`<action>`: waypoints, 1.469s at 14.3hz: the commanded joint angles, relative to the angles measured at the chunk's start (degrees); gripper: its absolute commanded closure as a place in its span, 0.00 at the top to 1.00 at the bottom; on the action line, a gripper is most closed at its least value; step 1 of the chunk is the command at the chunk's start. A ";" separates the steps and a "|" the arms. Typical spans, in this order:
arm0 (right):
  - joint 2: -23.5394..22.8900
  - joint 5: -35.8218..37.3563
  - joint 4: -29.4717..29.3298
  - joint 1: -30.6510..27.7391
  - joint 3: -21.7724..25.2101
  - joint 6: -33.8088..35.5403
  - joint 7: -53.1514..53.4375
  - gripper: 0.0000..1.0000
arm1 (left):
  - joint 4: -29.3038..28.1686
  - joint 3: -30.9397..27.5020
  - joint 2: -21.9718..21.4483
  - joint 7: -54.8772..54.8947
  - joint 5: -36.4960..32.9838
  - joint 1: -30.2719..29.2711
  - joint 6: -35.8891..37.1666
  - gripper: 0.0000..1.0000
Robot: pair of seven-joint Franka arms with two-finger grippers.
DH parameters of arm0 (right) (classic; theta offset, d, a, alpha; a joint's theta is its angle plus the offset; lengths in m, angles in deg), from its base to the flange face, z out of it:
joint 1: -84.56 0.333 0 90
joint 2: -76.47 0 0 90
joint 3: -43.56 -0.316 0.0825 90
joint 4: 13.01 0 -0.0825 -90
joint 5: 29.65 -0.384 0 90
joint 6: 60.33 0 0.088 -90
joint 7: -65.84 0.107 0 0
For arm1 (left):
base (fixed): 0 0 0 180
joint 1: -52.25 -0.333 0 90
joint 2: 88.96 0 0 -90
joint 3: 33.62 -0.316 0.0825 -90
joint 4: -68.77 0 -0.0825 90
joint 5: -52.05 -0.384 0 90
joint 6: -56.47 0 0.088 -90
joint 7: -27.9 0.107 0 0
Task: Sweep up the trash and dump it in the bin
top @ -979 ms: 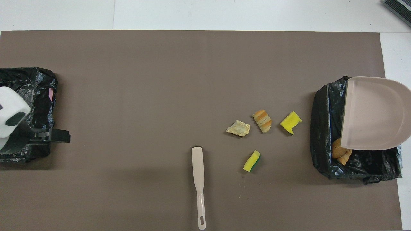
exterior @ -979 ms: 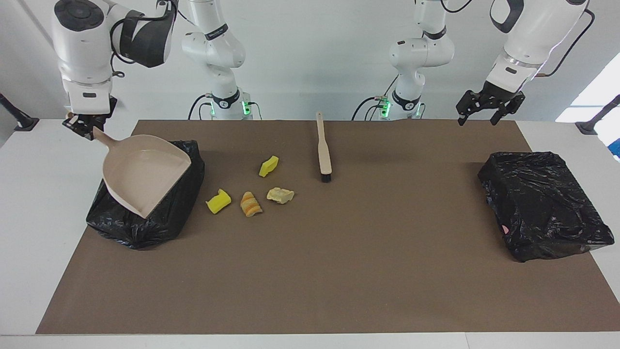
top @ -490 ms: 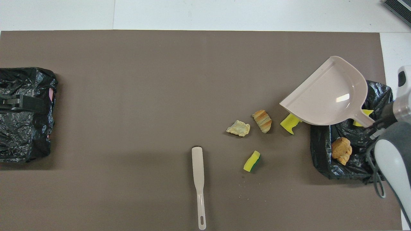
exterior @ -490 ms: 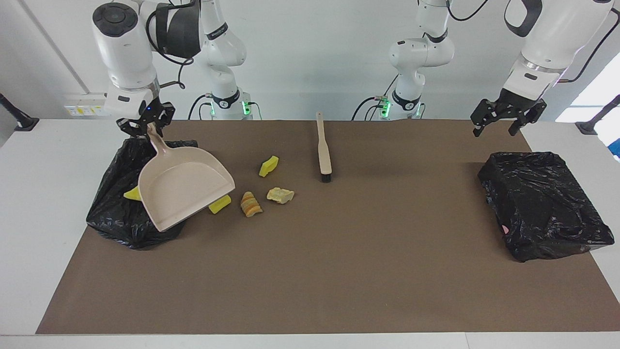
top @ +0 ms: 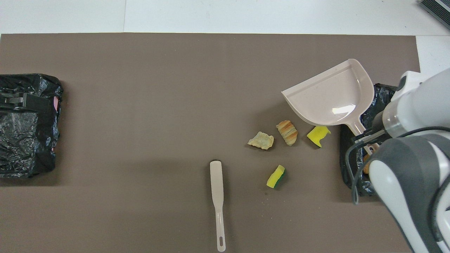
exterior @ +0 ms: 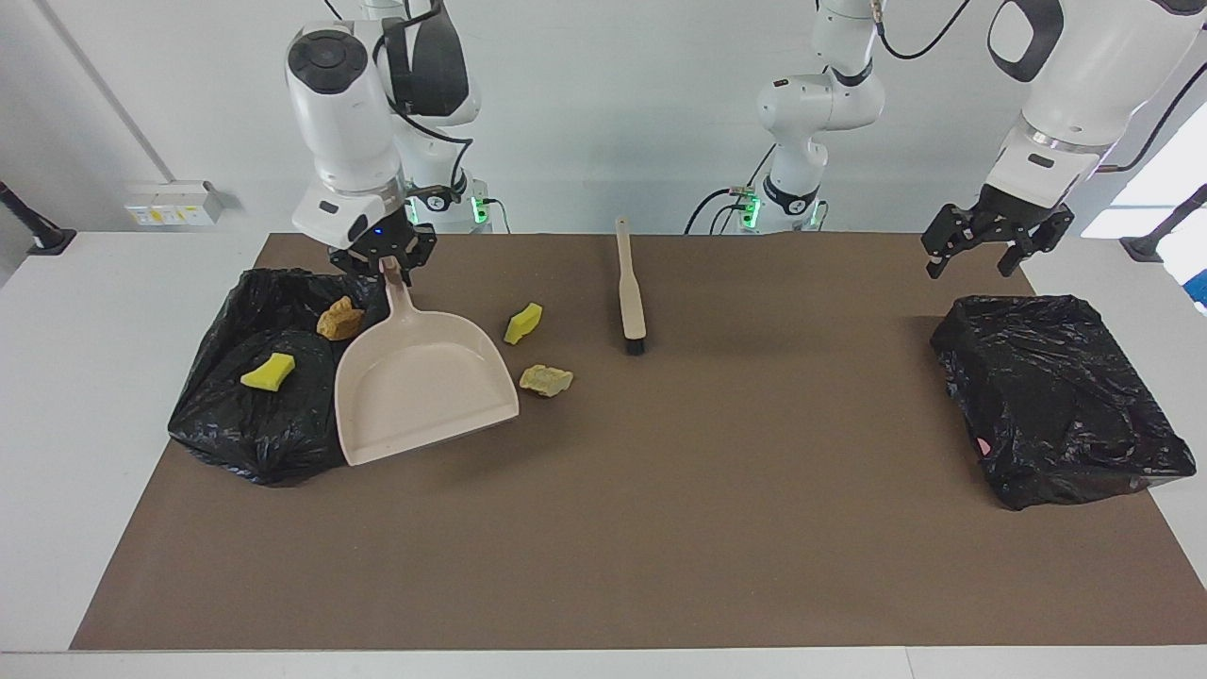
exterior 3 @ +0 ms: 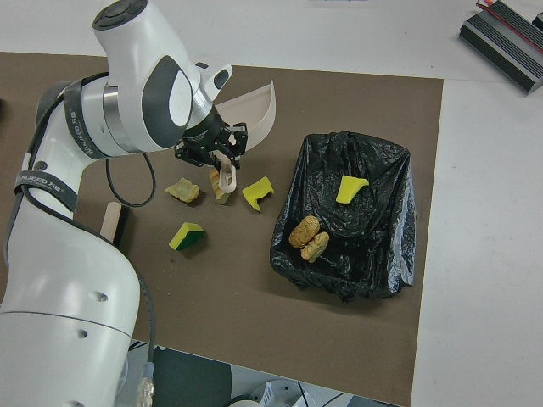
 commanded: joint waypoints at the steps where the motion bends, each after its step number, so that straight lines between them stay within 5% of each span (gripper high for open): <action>1: -3.36 -2.90 -1.27 3.58 0.28 -3.74 8.10 0.00 | -0.23 0.04 -1.18 0.55 -1.03 0.15 1.96 1.00; 7: -13.37 -4.14 -6.35 12.38 0.28 -11.66 24.88 0.00 | -0.85 0.04 -1.35 0.37 4.51 -0.55 -1.37 1.00; 15: -25.42 -4.41 -15.76 24.41 0.28 -17.19 45.72 0.00 | 0.03 -0.13 -3.10 0.37 3.54 -0.73 5.12 1.00; 21: -29.12 -4.76 -17.17 24.87 0.28 -19.31 46.10 0.00 | -0.58 -0.14 -4.08 0.81 3.54 -0.73 5.40 1.00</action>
